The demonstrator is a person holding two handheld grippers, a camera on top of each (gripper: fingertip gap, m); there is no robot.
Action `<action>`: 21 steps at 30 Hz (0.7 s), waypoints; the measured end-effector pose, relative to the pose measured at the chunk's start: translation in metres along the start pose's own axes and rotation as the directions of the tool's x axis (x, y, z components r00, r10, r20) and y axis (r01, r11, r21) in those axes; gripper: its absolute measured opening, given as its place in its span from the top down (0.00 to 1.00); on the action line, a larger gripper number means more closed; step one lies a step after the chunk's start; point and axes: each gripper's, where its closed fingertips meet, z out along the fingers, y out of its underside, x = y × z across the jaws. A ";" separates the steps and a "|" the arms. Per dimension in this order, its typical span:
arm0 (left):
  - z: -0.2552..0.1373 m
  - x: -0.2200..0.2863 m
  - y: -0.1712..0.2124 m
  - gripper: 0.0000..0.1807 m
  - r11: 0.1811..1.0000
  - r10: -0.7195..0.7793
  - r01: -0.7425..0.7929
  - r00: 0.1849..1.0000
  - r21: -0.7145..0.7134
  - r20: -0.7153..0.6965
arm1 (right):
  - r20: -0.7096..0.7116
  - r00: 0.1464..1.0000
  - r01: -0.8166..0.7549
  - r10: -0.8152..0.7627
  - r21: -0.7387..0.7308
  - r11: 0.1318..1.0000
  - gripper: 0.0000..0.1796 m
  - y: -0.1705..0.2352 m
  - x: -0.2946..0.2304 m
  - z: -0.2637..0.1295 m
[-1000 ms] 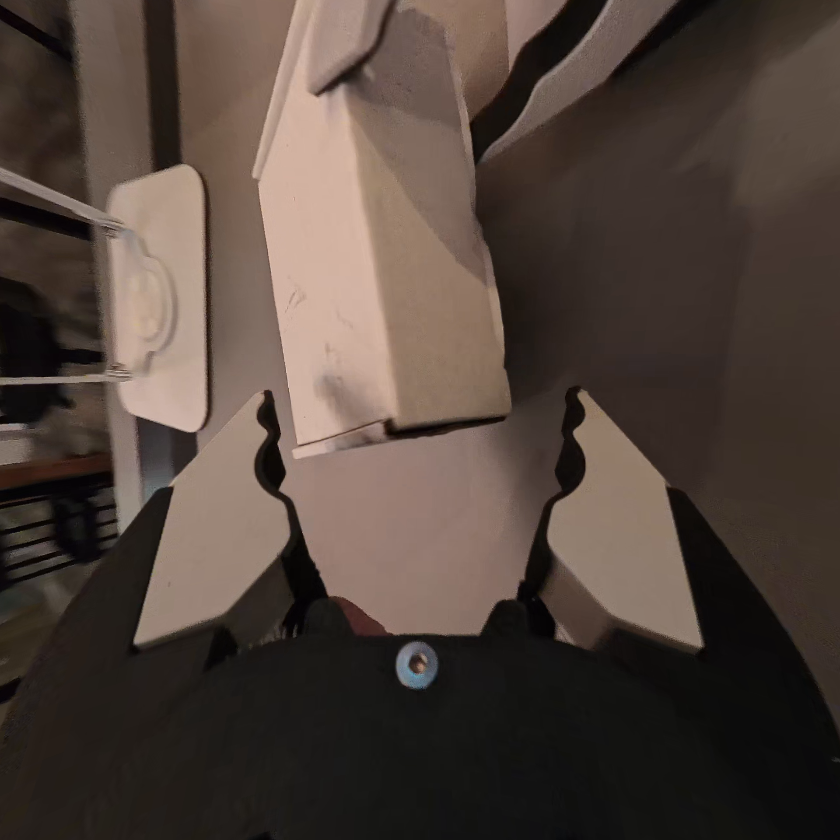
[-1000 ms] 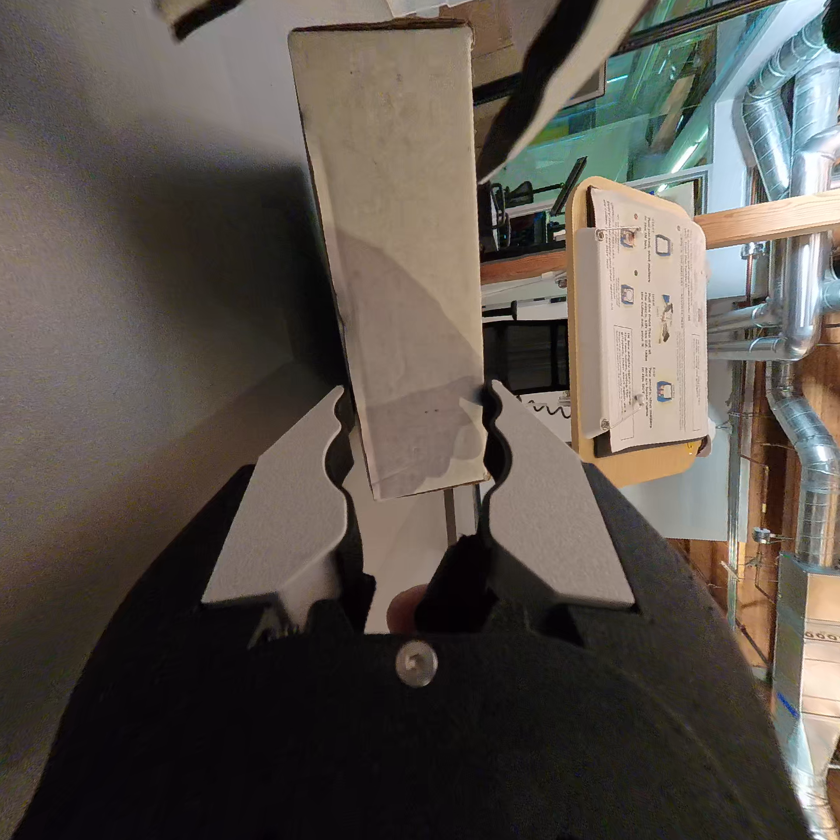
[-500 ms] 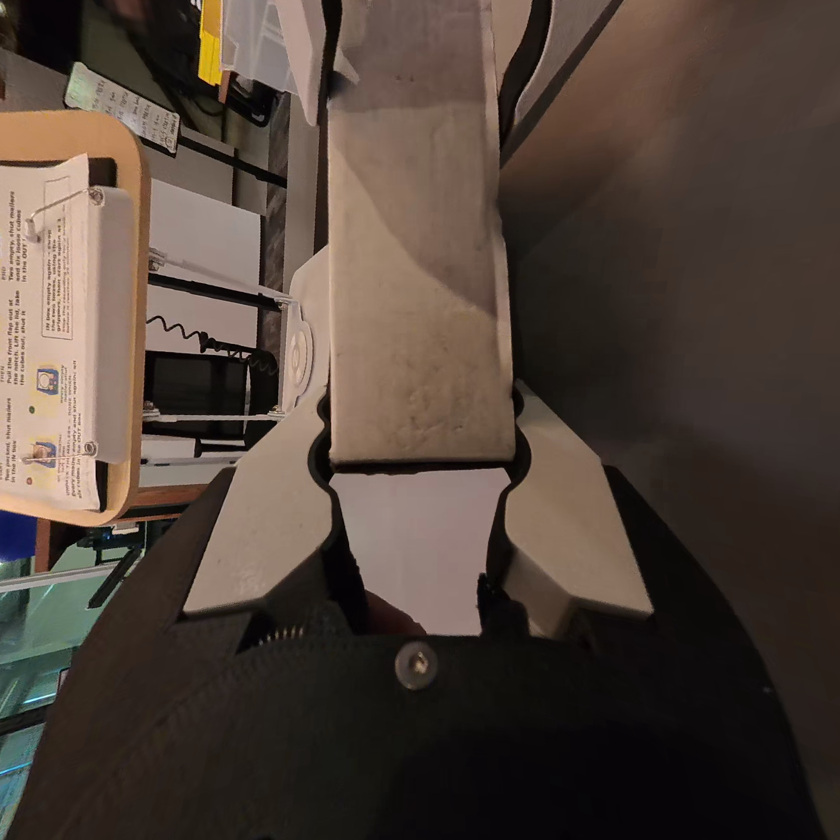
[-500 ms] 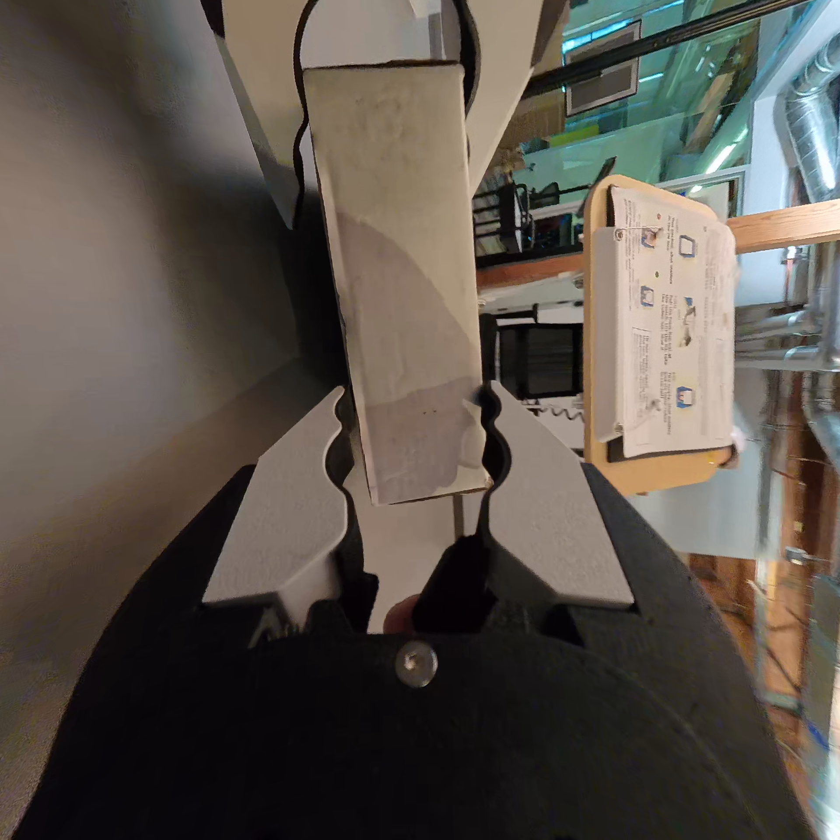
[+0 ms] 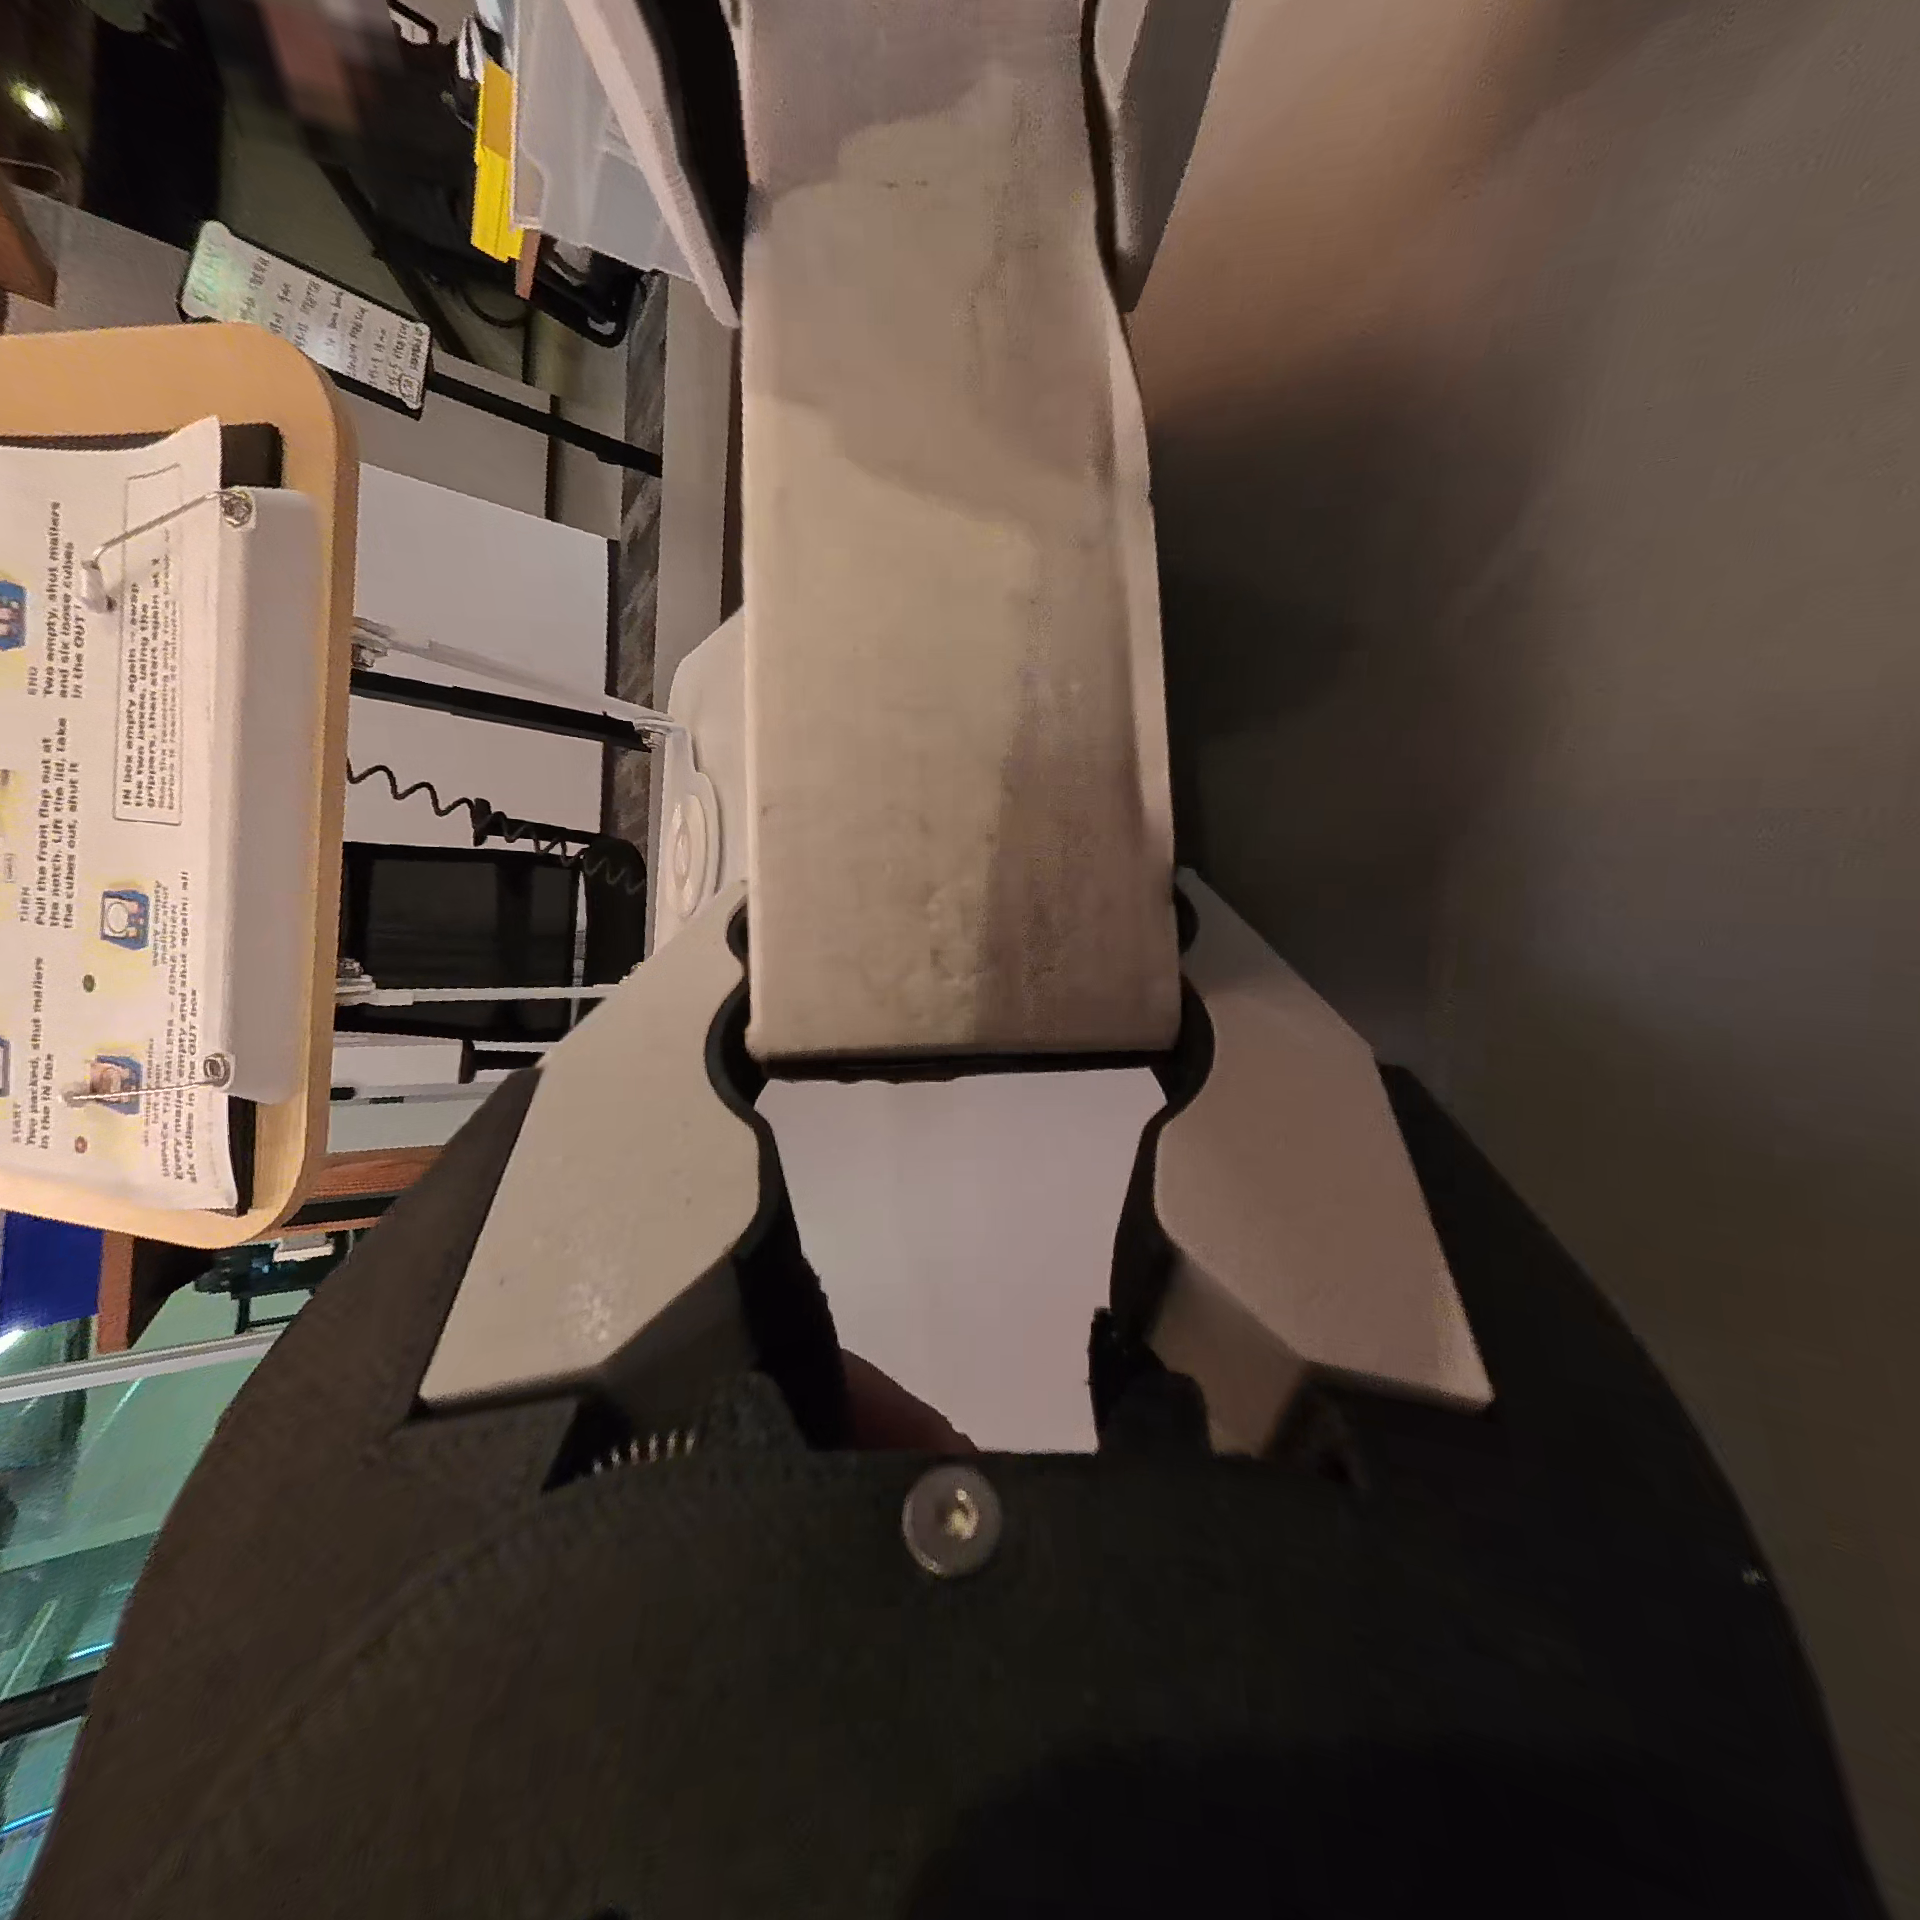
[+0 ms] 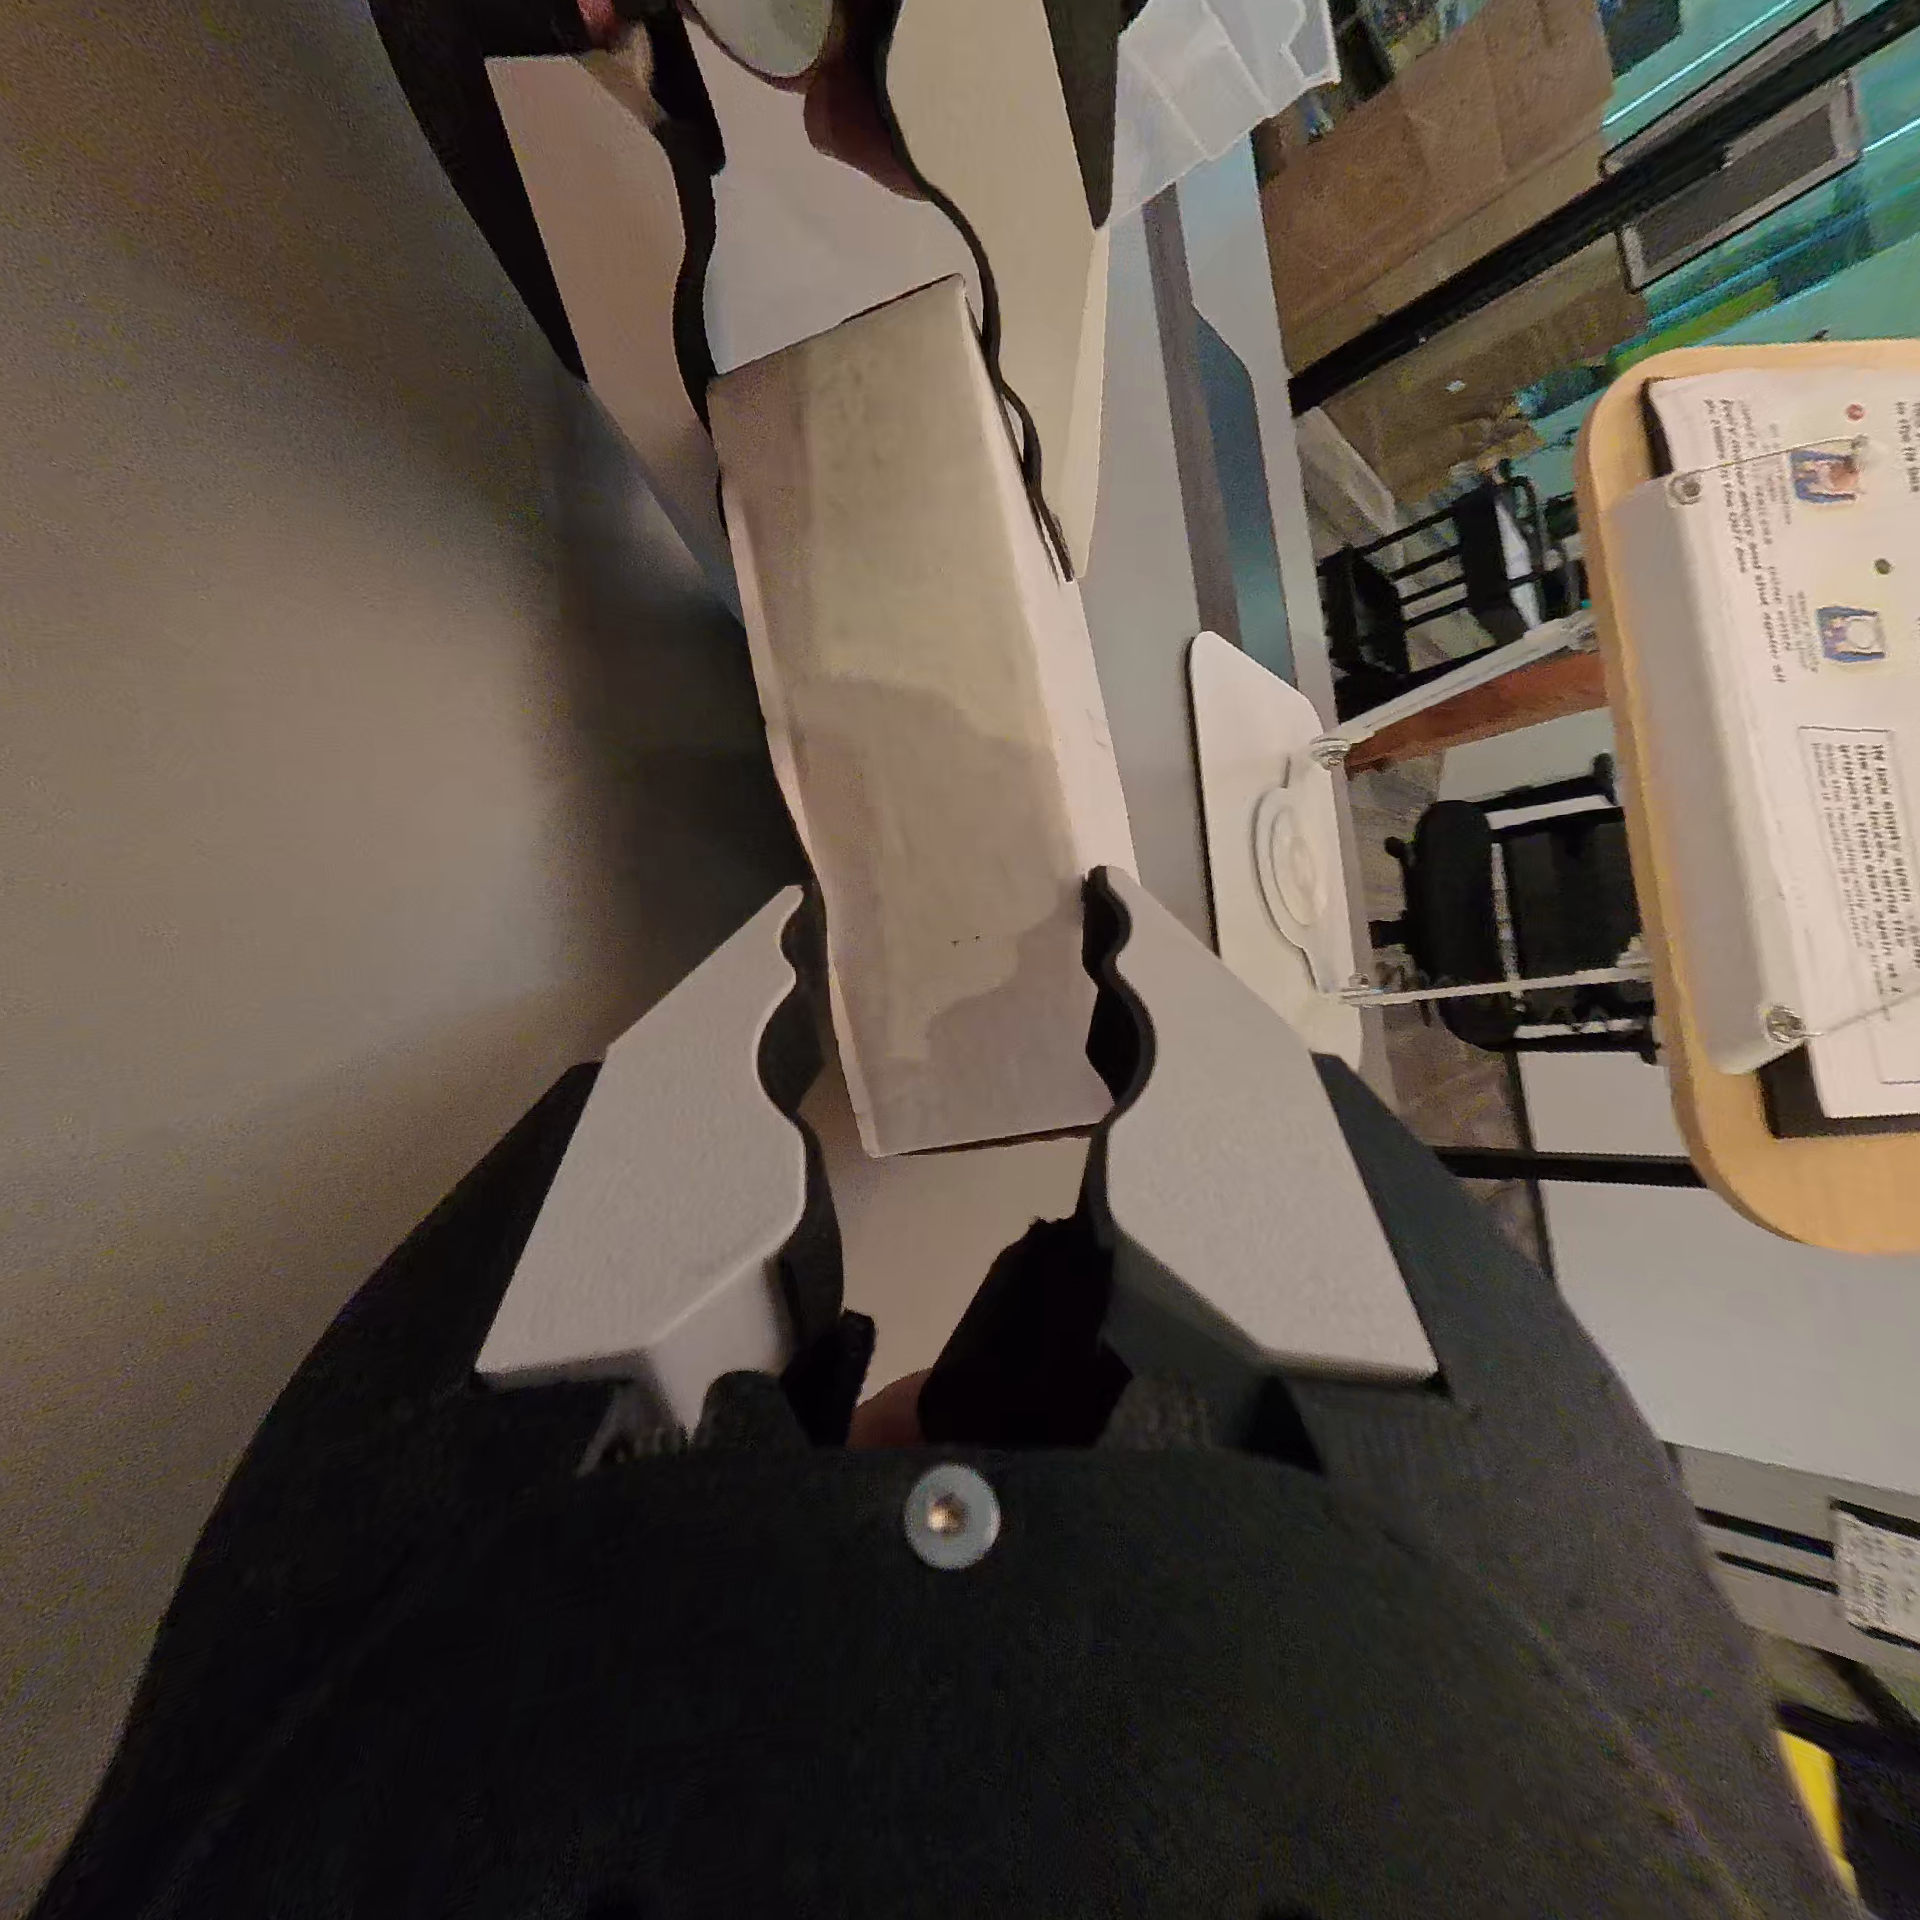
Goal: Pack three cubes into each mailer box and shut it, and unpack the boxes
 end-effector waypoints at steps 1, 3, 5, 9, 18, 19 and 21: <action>0.000 0.000 0.000 0.60 1.000 -0.002 0.002 1.000 0.003 0.002 | 0.024 1.000 -0.018 0.018 0.009 1.000 0.73 0.000 0.000 -0.001; 0.000 0.000 0.000 0.60 1.000 0.006 -0.006 1.000 0.007 0.003 | 0.082 0.995 -0.065 0.062 0.027 0.998 0.73 -0.001 -0.001 -0.002; 0.001 0.000 -0.002 0.60 1.000 -0.001 0.001 1.000 0.015 0.008 | 0.145 0.983 -0.116 0.110 0.036 0.993 0.73 -0.002 -0.002 -0.005; 0.001 0.001 -0.002 0.60 1.000 0.009 -0.009 1.000 0.023 0.016 | 0.267 0.942 -0.224 0.204 0.047 0.973 0.72 -0.005 -0.003 -0.009; -0.001 0.003 -0.005 0.59 0.998 0.019 -0.020 0.999 0.054 0.032 | 0.214 0.972 -0.124 0.102 0.091 0.988 0.74 -0.012 -0.007 -0.017; -0.001 0.004 -0.005 0.59 0.998 0.033 -0.034 0.999 0.051 0.034 | 0.222 0.968 -0.136 0.114 0.090 0.987 0.74 -0.012 -0.008 -0.018; -0.001 0.005 -0.006 0.59 0.998 0.043 -0.044 0.999 0.052 0.031 | 0.248 0.958 -0.172 0.144 0.095 0.981 0.74 -0.012 -0.010 -0.020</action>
